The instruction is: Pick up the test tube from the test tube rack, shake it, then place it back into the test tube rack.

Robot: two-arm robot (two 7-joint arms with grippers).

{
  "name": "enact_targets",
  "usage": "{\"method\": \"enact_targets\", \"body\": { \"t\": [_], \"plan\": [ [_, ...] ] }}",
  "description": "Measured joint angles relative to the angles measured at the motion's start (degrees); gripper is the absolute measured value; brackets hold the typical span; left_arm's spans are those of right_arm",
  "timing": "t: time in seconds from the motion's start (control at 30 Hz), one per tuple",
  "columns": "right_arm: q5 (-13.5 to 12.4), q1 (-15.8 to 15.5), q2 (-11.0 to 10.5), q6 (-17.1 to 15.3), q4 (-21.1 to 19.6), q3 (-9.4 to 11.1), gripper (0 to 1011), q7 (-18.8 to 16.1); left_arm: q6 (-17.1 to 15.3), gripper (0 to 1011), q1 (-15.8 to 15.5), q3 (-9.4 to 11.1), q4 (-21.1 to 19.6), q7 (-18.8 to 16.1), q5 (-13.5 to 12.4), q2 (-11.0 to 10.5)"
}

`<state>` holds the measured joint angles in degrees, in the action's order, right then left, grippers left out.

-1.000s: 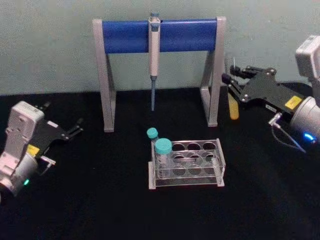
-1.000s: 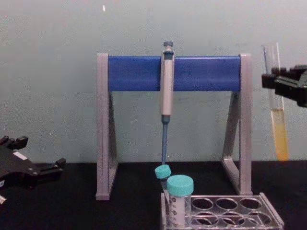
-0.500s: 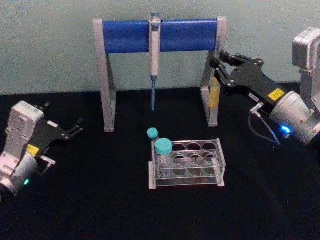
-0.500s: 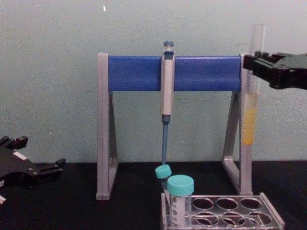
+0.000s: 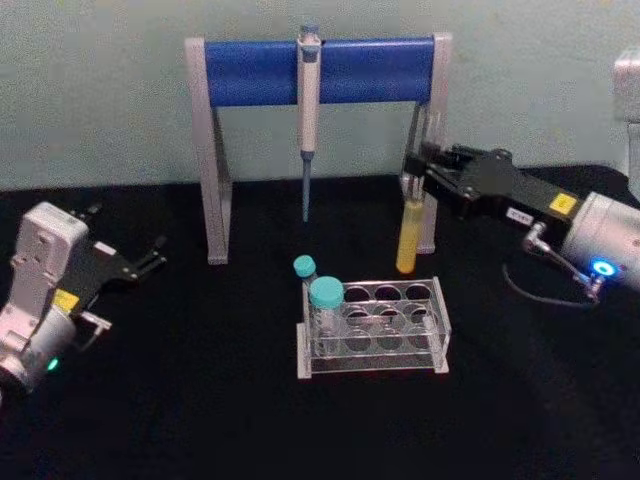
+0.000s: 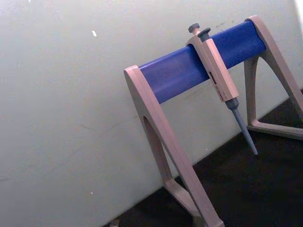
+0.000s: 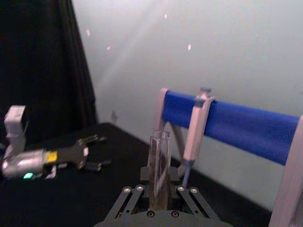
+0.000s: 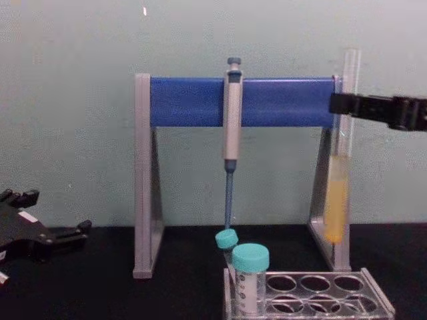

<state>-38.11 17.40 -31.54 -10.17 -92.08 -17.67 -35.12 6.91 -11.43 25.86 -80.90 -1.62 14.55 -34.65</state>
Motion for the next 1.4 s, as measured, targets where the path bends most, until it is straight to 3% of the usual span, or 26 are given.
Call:
{"method": "enact_targets", "body": {
  "t": [0.13, 0.17, 0.23, 0.43, 0.57, 0.7, 0.87, 0.97, 1.13, 1.27, 1.4],
  "plan": [
    [0.1, -0.5, -3.3, -0.9, -1.3, -0.1, 233, -0.1, 0.0, 1001, 0.0, 0.0, 0.0, 0.0, 0.0, 0.0],
    [0.1, -0.5, -3.3, -0.9, -1.3, -0.1, 233, -0.1, 0.0, 1001, 0.0, 0.0, 0.0, 0.0, 0.0, 0.0],
    [1.8, -0.8, -4.9, -0.8, -2.1, -0.2, 233, 1.9, 0.0, 1001, 0.0, 0.0, 0.0, 0.0, 0.0, 0.0],
    [7.0, -0.7, -6.1, 1.0, -2.8, -1.3, 233, 7.4, 0.0, 1001, 0.0, 0.0, 0.0, 0.0, 0.0, 0.0],
    [12.2, -0.3, -4.6, 4.5, -2.5, -2.1, 233, 11.0, 0.0, 1002, 0.0, 0.0, 0.0, 0.0, 0.0, 0.0],
    [15.1, 0.2, -2.6, 6.8, -1.6, -2.5, 233, 13.0, 0.0, 1001, 0.0, 0.0, 0.0, 0.0, 0.0, 0.0],
    [16.9, 0.9, 0.4, 9.1, -0.1, -2.8, 233, 14.5, 0.0, 1001, 0.0, 0.0, 0.0, 0.0, 0.0, 0.0],
    [16.5, 1.1, 2.1, 9.9, 0.6, -2.7, 233, 14.2, 0.0, 1001, 0.0, 0.0, 0.0, 0.0, 0.0, 0.0],
    [11.8, 1.0, 4.3, 10.2, 1.5, -1.8, 233, 9.9, 0.0, 1001, 0.0, 0.0, 0.0, 0.0, 0.0, 0.0],
    [6.6, 0.9, 4.4, 8.5, 1.8, -1.5, 233, 5.4, 0.0, 1001, 0.0, 0.0, 0.0, 0.0, 0.0, 0.0],
    [2.0, 1.4, 3.1, 5.8, 2.2, -1.5, 233, 0.9, 0.0, 1002, 0.0, 0.0, 0.0, 0.0, 0.0, 0.0]
  ]
}}
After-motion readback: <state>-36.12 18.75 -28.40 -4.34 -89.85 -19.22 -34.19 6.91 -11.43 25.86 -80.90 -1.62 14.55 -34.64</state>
